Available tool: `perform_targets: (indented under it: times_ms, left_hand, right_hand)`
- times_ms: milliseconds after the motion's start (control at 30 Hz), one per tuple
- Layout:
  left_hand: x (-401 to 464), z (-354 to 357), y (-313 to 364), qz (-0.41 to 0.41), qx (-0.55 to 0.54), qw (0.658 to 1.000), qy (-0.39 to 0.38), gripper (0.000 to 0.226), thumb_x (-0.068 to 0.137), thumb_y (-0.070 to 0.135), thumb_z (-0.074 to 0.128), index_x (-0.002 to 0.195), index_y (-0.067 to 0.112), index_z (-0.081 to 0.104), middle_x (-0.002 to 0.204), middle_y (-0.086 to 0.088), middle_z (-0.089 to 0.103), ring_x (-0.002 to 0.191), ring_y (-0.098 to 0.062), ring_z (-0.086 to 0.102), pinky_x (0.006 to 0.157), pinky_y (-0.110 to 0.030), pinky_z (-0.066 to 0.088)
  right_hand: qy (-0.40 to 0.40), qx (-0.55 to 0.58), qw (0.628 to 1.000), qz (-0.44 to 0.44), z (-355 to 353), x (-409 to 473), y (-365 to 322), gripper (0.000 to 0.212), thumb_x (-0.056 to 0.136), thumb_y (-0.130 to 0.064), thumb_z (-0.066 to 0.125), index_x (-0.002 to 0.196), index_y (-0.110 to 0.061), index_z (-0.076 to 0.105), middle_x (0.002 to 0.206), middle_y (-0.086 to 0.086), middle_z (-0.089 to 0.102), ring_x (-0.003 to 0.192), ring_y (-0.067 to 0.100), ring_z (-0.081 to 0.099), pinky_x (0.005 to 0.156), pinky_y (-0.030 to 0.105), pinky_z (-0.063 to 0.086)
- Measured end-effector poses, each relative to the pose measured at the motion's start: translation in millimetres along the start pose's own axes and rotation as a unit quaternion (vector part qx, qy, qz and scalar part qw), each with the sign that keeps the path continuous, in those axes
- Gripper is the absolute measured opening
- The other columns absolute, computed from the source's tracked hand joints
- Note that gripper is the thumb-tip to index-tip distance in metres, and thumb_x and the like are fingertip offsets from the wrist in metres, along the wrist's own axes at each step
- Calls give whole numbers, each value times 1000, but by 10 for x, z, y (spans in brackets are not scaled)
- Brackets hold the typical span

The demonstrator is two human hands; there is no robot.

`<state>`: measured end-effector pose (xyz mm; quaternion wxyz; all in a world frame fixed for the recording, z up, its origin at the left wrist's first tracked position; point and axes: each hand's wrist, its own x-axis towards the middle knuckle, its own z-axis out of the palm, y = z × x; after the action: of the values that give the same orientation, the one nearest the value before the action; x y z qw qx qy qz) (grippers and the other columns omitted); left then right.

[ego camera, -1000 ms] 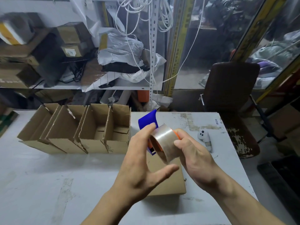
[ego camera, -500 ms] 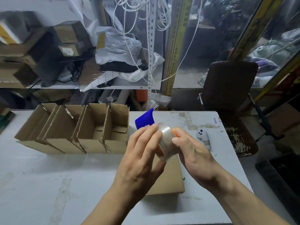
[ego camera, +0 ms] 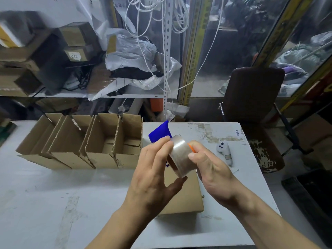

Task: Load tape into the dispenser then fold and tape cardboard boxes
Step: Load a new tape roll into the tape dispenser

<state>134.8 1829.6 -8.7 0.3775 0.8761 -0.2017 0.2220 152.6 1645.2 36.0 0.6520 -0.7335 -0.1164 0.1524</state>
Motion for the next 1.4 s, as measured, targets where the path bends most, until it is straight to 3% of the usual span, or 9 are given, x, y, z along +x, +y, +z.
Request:
perform_targets:
  times_ms: [200, 300, 400, 533, 733, 933, 1067, 1233, 1400]
  left_hand:
    - [15, 28, -11, 113, 78, 990, 43, 69, 87, 15, 84, 143, 4, 45, 149, -18, 53, 135, -39, 52, 114, -48, 43]
    - [1, 26, -19, 131, 98, 986, 40, 63, 89, 12, 81, 142, 4, 47, 148, -19, 55, 136, -41, 52, 112, -51, 44]
    - [0, 7, 2, 120, 83, 989, 40, 65, 88, 17, 84, 140, 2, 49, 146, -19, 56, 134, -39, 53, 112, -48, 45]
    - [-22, -24, 8, 56, 49, 997, 22, 75, 77, 26, 92, 138, -2, 59, 148, -14, 55, 136, -29, 53, 110, -43, 48]
    - [-55, -40, 33, 13, 27, 999, 14, 81, 74, 32, 93, 140, 2, 57, 149, -8, 55, 139, -20, 50, 111, -34, 46]
    - [-57, -13, 71, 25, 45, 997, 48, 74, 75, 27, 92, 136, -1, 61, 145, -12, 57, 130, -27, 55, 109, -34, 46]
    - [-72, -6, 82, 19, 46, 998, 49, 74, 75, 27, 92, 135, -2, 61, 144, -12, 58, 130, -28, 56, 108, -38, 48]
    - [-84, -13, 89, 17, 54, 997, 55, 75, 75, 29, 92, 136, -1, 61, 143, -13, 59, 128, -29, 57, 106, -39, 50]
    - [-96, 3, 85, 14, 63, 996, 54, 74, 75, 31, 93, 135, -2, 62, 142, -13, 60, 127, -29, 58, 106, -38, 50]
  right_hand:
    - [0, 30, 1000, 2, 9, -5, 5, 40, 105, -35, 39, 113, 1, 55, 107, 27, 54, 101, 40, 49, 96, 63, 42]
    - [4, 54, 998, 9, 12, 5, 10, 33, 105, -31, 39, 109, -8, 61, 104, 20, 61, 98, 26, 55, 93, 50, 45]
    - [3, 73, 997, 17, 6, 1, 22, 30, 103, -29, 39, 110, -12, 63, 103, 15, 62, 97, 23, 54, 91, 48, 43]
    - [1, 66, 997, 28, -13, -4, 44, 36, 101, -27, 38, 123, -16, 64, 117, 19, 64, 116, 46, 52, 101, 63, 43]
    - [-5, 54, 998, 44, -40, -1, 56, 35, 102, -29, 37, 122, -22, 65, 119, 15, 63, 118, 44, 51, 101, 64, 44]
    - [18, 43, 999, 27, 8, -23, 41, 36, 103, -34, 36, 121, -19, 64, 122, 19, 61, 123, 46, 50, 107, 69, 40]
    - [20, 33, 999, 33, -4, -2, 36, 41, 101, -30, 36, 122, -3, 58, 120, 28, 56, 116, 52, 46, 100, 72, 40]
    - [24, 28, 999, 32, 35, -15, 11, 38, 102, -35, 36, 117, -13, 62, 116, 22, 60, 112, 42, 54, 101, 65, 43]
    - [26, 22, 999, 34, 34, -22, -16, 39, 100, -30, 34, 115, -5, 60, 111, 25, 57, 106, 45, 50, 95, 63, 44]
